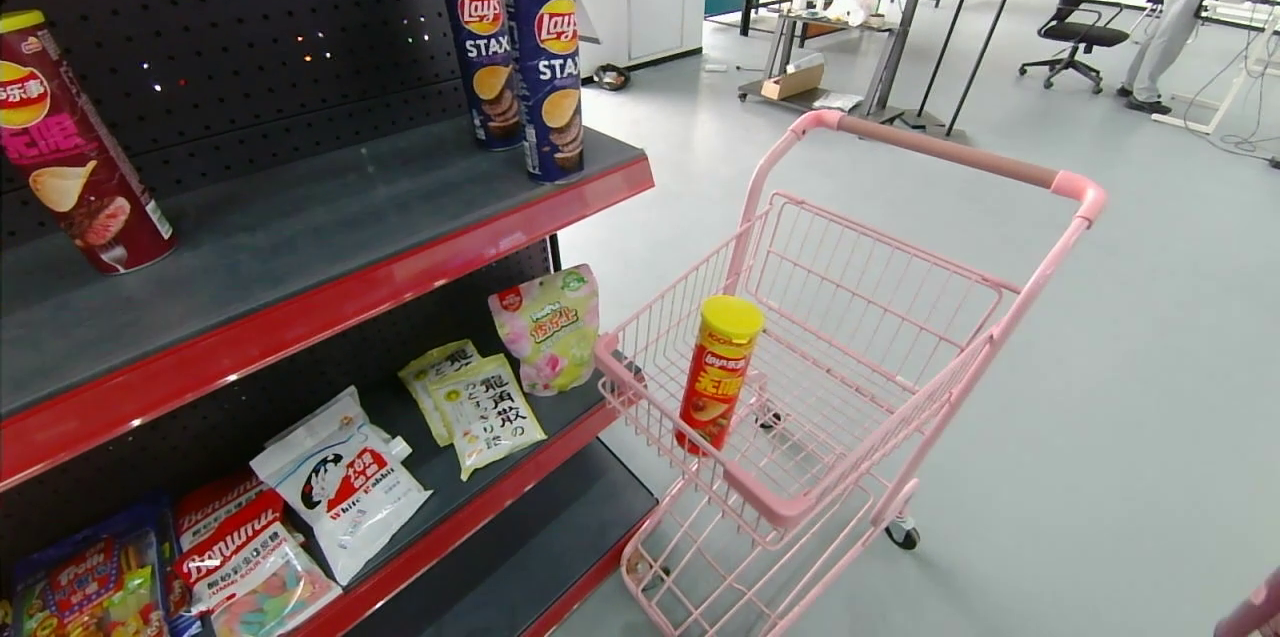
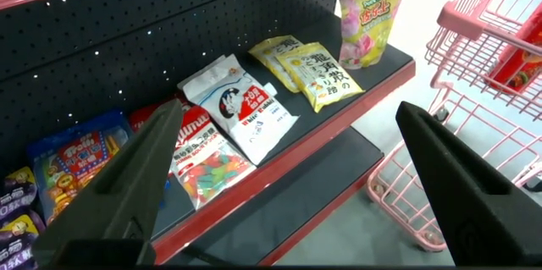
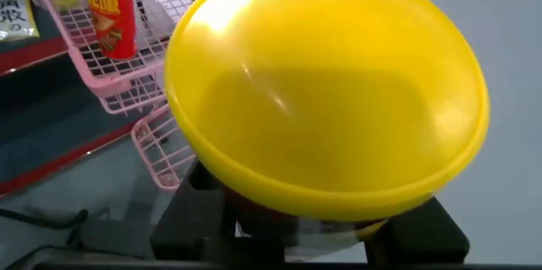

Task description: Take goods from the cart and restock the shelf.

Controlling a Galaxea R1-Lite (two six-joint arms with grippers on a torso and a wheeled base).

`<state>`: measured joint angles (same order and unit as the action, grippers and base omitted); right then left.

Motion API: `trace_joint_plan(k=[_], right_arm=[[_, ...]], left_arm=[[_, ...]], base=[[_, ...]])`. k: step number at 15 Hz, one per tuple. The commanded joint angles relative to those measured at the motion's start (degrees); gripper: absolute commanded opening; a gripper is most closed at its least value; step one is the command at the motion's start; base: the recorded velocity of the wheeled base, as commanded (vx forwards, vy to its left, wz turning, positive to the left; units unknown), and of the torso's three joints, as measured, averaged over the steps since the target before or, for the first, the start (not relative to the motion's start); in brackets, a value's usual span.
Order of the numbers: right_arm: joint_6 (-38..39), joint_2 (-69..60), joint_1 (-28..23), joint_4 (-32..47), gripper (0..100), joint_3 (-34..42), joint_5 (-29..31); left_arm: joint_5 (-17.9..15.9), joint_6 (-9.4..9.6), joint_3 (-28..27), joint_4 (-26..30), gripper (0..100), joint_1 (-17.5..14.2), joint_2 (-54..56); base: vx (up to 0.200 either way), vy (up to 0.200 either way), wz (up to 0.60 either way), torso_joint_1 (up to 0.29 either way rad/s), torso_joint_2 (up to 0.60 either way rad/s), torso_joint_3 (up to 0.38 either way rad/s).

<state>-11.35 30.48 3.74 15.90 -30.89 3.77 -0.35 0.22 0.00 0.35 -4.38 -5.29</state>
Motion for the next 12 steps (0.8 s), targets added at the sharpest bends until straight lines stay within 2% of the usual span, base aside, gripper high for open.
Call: trace_joint_plan(k=[1,3,5,8,12], right_arm=[[0.01,-11.58,-1.37,2.56,0,5.14,0.45],[0.01,-10.79,-1.37,2.47,0,4.35,0.54],[0.01,-8.06,-1.37,2.03,0,1.71,0.54],[-0.08,-3.49,-1.37,1.95,0,-2.33,0.45],[-0.08,-2.53,-1.37,1.95,0,-2.16,0.45]], left_arm=[[0.0,-0.04,0.0,0.0,100,-0.02,-0.07],[0.0,-0.04,0.0,0.0,100,-0.02,-0.07],[-0.09,-0.04,0.0,0.0,100,-0.02,-0.07],[0.0,-0.04,0.0,0.0,100,-0.02,-0.07],[0.0,-0.04,0.0,0.0,100,-0.02,-0.07]], base=[[0.0,0.0,0.0,0.0,0.0,0.0],[0.0,0.0,0.0,0.009,-0.04,-0.028],[0.0,0.0,0.0,0.115,-0.35,-0.22],[0.0,0.0,0.0,0.189,-0.52,-0.331],[0.0,0.0,0.0,0.231,-0.59,-0.366]])
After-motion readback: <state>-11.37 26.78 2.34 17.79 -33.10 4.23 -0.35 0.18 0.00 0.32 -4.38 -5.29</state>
